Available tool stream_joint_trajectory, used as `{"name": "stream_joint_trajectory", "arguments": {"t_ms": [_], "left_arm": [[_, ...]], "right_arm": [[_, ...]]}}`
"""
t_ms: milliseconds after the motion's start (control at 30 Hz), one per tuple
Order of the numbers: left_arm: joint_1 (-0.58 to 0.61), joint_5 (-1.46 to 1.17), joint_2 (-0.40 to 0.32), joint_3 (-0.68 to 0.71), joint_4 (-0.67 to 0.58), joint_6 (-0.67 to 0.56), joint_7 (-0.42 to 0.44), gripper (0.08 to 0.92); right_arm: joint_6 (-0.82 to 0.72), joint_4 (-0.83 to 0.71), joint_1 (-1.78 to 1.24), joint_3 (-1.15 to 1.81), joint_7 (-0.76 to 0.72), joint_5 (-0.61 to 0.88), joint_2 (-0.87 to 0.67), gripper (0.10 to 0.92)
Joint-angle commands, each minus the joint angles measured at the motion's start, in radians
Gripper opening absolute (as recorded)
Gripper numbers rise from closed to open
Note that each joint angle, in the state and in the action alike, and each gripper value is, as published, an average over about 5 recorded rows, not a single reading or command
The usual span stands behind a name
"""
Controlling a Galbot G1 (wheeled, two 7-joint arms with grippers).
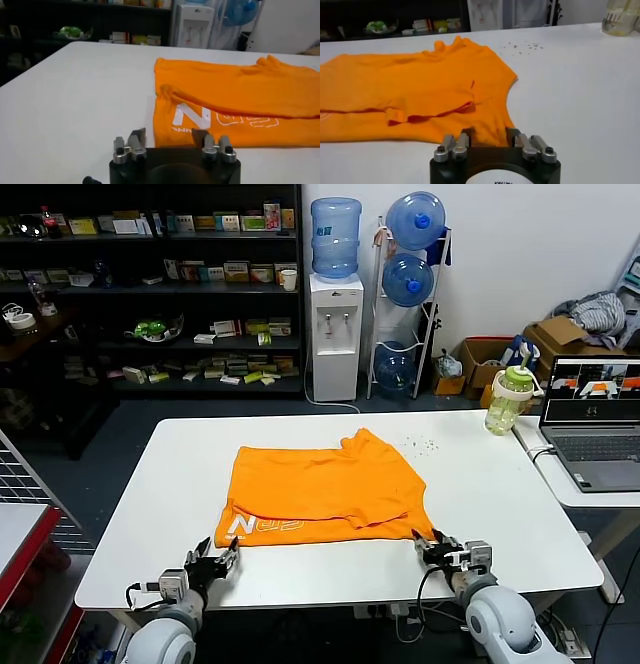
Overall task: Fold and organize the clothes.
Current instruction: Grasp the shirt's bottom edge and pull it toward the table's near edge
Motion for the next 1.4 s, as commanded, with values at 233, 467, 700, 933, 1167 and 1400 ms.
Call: {"name": "stream_joint_trajectory", "arguments": {"t_ms": [233,467,700,933,1167,1400], "left_arm": [[-0.002,0.001,-0.001,0.0,0.0,-0.008,-0.005,0.394],[0.036,-0.062,0.027,-0.009,-0.079,0.012,-0.05,0.186],[0.251,-0.267,0.154,-0.053,-0.273,0.076,-0.135,0.09],[0.399,-0.301,0.187,-0.076,-0.404,0.093,-0.172,0.09],[0.396,-0.301,0.202,-0.09,-0.446,0.12,-0.197,0.127],[0.287,-0.328,0.277,-0.161,-0.454,0.111,-0.142,0.32]], "right_arm": [[0.024,0.009,-0.005,0.004,0.0,0.013,-0.002,0.173],[0.017,0.077,-0.044,0.013,0.021,0.033,-0.038,0.124],[-0.028,0.243,-0.236,0.076,0.059,0.132,-0.167,0.124],[-0.032,0.354,-0.456,0.178,0.076,0.131,-0.196,0.124],[-0.019,0.376,-0.481,0.219,0.075,0.119,-0.197,0.241],[-0.012,0.365,-0.217,0.168,0.058,0.154,-0.221,0.44]]}}
